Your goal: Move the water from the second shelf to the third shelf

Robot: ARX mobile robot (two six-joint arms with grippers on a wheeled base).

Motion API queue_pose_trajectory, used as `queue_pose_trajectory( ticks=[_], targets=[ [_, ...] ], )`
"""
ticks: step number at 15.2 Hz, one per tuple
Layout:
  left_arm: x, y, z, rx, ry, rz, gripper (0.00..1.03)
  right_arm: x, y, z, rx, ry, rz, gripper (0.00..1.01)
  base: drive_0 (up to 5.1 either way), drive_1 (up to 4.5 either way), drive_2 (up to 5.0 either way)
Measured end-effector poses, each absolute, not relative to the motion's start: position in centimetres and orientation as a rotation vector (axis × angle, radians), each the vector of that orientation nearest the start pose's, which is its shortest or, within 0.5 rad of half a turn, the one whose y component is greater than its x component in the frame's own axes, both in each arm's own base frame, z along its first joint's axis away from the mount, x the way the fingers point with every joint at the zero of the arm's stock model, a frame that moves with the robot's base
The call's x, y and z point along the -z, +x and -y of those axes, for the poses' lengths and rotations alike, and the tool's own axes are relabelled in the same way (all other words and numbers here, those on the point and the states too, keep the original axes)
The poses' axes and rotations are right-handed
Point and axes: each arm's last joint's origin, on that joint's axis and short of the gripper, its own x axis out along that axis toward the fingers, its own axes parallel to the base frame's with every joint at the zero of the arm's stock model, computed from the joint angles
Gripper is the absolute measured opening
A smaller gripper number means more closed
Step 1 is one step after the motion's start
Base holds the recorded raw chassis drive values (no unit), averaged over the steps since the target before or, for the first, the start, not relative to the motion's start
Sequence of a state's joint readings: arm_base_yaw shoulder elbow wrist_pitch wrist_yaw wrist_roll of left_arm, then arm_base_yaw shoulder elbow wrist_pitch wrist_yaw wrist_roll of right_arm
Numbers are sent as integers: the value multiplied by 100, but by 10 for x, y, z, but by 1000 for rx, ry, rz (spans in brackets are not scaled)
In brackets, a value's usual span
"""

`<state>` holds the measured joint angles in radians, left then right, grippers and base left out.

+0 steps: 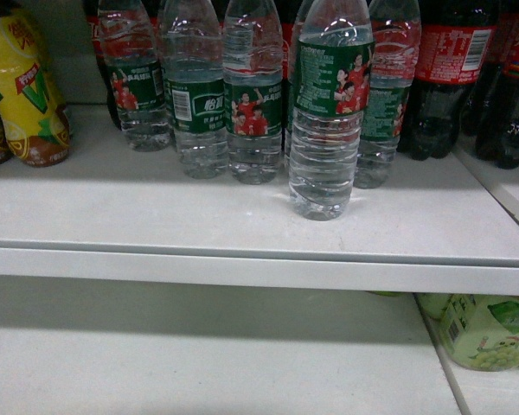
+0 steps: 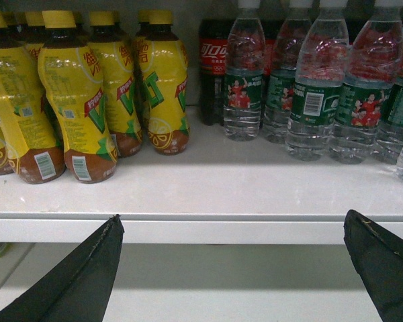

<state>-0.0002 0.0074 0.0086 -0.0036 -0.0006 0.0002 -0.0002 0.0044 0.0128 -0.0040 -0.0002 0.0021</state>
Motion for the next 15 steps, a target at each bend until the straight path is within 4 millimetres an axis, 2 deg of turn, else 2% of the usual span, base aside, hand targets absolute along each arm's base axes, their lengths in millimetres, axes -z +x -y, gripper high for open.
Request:
queue_pose_trajectory(
  ticks=[15],
  targets=[
    [-166,98,0,0,0,-2,98,-167,97,0,0,2,5,98,0,0,0]
  ],
)
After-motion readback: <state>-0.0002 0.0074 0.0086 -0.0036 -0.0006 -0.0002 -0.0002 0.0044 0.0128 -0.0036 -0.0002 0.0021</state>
